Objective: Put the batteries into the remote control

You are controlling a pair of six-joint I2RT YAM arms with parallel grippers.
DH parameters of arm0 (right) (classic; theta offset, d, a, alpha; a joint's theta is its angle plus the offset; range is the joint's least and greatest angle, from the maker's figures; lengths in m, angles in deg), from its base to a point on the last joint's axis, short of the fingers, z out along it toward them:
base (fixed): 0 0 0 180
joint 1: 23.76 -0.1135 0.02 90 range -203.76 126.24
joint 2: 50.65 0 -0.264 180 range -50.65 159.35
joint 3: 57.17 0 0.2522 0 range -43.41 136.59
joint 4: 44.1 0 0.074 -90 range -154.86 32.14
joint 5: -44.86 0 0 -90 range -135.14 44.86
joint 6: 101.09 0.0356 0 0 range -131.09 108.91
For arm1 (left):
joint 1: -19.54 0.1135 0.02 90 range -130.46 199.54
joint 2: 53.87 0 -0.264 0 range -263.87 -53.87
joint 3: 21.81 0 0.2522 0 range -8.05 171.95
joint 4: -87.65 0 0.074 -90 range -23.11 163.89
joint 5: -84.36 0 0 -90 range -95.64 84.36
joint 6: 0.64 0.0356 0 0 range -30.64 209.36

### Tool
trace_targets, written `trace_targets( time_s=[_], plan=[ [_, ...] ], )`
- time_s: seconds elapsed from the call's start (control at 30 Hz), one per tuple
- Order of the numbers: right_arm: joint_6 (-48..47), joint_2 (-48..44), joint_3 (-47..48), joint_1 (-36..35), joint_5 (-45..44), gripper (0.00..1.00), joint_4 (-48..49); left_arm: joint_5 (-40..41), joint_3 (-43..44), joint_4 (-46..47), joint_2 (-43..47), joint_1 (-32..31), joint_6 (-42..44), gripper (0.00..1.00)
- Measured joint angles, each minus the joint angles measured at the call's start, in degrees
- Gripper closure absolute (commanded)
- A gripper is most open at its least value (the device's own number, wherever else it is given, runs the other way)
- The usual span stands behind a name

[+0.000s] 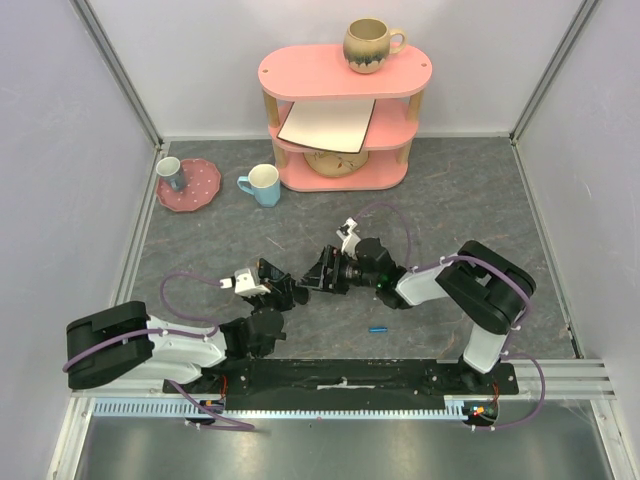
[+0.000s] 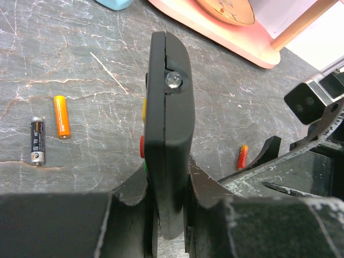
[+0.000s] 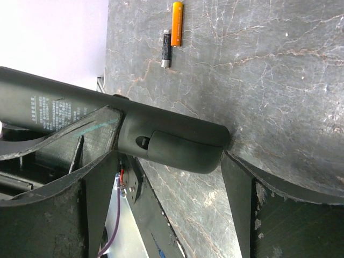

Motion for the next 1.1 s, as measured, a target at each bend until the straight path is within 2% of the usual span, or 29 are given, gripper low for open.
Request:
trace_targets(
  time_s=[0.5,0.93,1.1],
  plan=[
    [-3.8,2.0,5.5,-0.6,-0.5,0.23,-9.9,-0.7,-0.4,0.2,0.0,0.0,-1.4,0.98],
    [-4.3,2.4,7.5,-0.9,-1.1,0.28,-12.6,0.1,-0.7,0.4,0.2,0.0,-1.6,0.98],
    [-4.3,2.4,7.7,-1.2,-1.4,0.35,-12.7,0.3,-0.8,0.4,0.3,0.0,-1.6,0.98]
  ],
)
